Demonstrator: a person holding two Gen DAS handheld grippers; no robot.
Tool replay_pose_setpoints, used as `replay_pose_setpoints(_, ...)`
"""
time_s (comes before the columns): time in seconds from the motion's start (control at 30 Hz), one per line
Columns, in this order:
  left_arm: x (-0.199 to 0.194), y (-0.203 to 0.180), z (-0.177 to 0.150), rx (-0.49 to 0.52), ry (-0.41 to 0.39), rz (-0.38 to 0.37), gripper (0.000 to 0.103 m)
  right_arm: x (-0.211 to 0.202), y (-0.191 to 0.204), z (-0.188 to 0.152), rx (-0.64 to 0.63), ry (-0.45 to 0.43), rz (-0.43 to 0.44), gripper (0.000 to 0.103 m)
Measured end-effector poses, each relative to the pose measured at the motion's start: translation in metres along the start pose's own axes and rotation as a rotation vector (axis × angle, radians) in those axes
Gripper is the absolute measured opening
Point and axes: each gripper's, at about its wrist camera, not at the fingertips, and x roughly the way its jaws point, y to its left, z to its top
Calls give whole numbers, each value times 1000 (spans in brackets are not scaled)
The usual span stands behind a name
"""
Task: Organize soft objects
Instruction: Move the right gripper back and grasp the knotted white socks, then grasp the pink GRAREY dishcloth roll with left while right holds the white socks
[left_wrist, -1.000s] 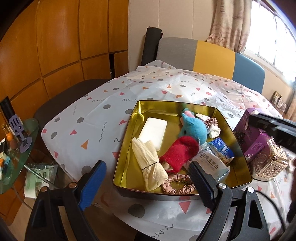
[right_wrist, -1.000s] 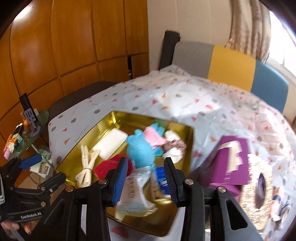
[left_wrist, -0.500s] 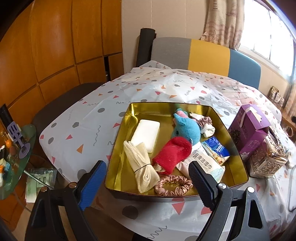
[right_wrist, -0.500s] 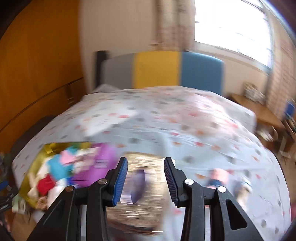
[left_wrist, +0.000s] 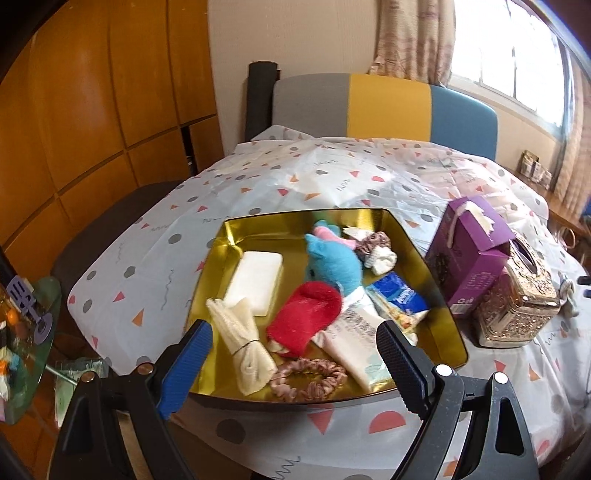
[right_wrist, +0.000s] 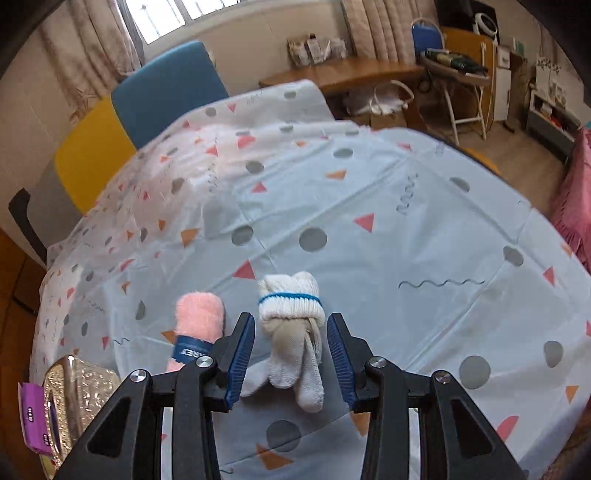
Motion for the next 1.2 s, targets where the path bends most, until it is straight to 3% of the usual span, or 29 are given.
replay_pose_setpoints(0.17, -3, -18, 4, 46, -5, -21, 91, 27, 3, 1, -22, 50, 1, 43)
replay_pose_setpoints(0.47, -19, -62, 24, 133, -56, -118, 91, 57, 18, 10, -138, 45, -31, 44)
replay_pose_setpoints(0.57, -26, -84, 35, 171, -83, -162, 91, 70, 20, 6, -158, 125, -16, 36)
replay_pose_setpoints(0.6, -29, -92, 39, 183, -96, -181, 91, 70, 21, 4, -173, 128, -36, 34)
replay_pose_setpoints(0.63, -32, -99, 43, 195, -106, -196, 91, 67, 23, 3, -195, 113, -56, 26)
replay_pose_setpoints(0.7, -37, -116, 50, 221, -118, -225, 91, 61, 25, 3, -203, 100, -34, 24)
replay_pose_setpoints(0.93, -52, -188, 75, 320, -118, -381, 91, 54, 2, 6, -141, 126, -176, 22)
replay_pose_setpoints(1.07, -58, -241, 89, 389, -120, -458, 91, 61, -19, 10, -58, 181, -183, 23)
replay_pose_setpoints(1.2, -51, -298, 99, 446, -52, -534, 91, 63, -23, 12, -48, 194, -174, 24)
